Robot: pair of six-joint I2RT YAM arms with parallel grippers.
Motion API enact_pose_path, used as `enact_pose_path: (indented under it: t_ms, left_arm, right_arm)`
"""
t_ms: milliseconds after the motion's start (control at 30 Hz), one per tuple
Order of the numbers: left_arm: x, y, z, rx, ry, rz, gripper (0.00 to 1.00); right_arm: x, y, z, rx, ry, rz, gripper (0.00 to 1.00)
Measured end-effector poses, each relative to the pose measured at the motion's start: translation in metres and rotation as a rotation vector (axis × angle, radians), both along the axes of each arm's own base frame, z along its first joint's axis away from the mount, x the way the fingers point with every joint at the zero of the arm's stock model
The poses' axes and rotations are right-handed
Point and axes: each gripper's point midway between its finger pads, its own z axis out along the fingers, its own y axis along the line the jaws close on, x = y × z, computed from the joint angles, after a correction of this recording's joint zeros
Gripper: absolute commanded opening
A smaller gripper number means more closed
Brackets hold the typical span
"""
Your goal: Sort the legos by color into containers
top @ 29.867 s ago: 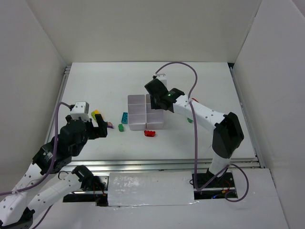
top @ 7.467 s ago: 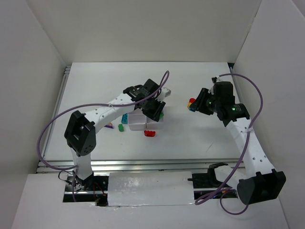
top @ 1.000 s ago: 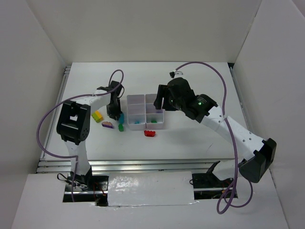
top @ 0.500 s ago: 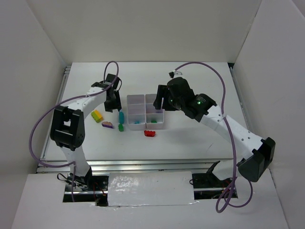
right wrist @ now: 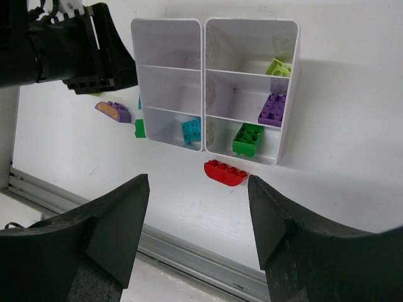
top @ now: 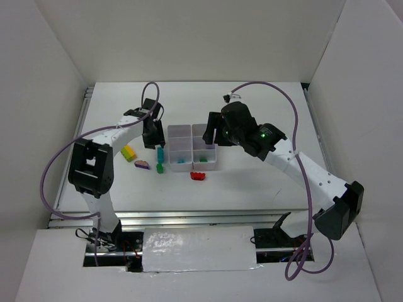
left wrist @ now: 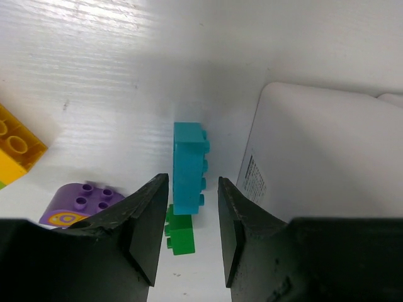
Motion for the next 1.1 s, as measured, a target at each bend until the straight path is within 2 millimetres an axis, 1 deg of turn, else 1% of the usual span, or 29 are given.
enact_pose_path:
  t_ms: [233,333,567,667,700,767,800,967,1033,1067,1100]
  left_arm:
    - [-0.004,-0.007,-0.015,-0.004,0.036,-0.001,0.48]
    - [-0.007,-0.006,-0.023,0.014,0.052,0.001,0.47]
    - [-0.014,0.000,-0.038,0.047,0.089,0.009,0.48]
    - [-0.015,0.002,-0.040,0.053,0.092,0.010,0.39]
    - [-0.015,0.002,-0.041,0.053,0.094,0.011,0.26]
    - [-0.014,0.001,-0.041,0.052,0.088,0.007,0.14]
    - [-0.013,0.001,-0.041,0.052,0.085,0.009,0.00]
    - [-0.012,0.005,-0.038,0.071,0.064,0.021,0.00]
    - [-0.015,0.009,-0.025,0.076,0.031,0.028,0.00]
    - [-0.015,0.010,-0.015,0.069,0.004,0.030,0.00]
    - [-0.012,0.008,0.000,0.052,-0.036,0.029,0.00]
  right_arm:
    - [0.003,-0.004,0.000,0.001,0.002,-0.008,0.71]
    - [0.004,-0.005,0.000,0.003,0.003,-0.011,0.71]
    - [0.005,-0.006,0.000,0.009,0.007,-0.009,0.71]
    - [0.005,-0.006,0.000,0.010,0.008,-0.007,0.71]
    - [0.005,-0.005,0.000,0.011,0.008,-0.006,0.71]
    - [0.005,-0.005,0.000,0.012,0.009,-0.006,0.71]
    - [0.005,-0.006,0.000,0.012,0.009,-0.006,0.71]
    - [0.005,-0.006,0.000,0.013,0.009,-0.006,0.71]
    - [0.006,-0.006,0.000,0.014,0.011,-0.007,0.71]
    - [0.006,-0.006,-0.001,0.015,0.013,-0.007,0.71]
    - [0.007,-0.006,-0.001,0.016,0.014,-0.007,0.71]
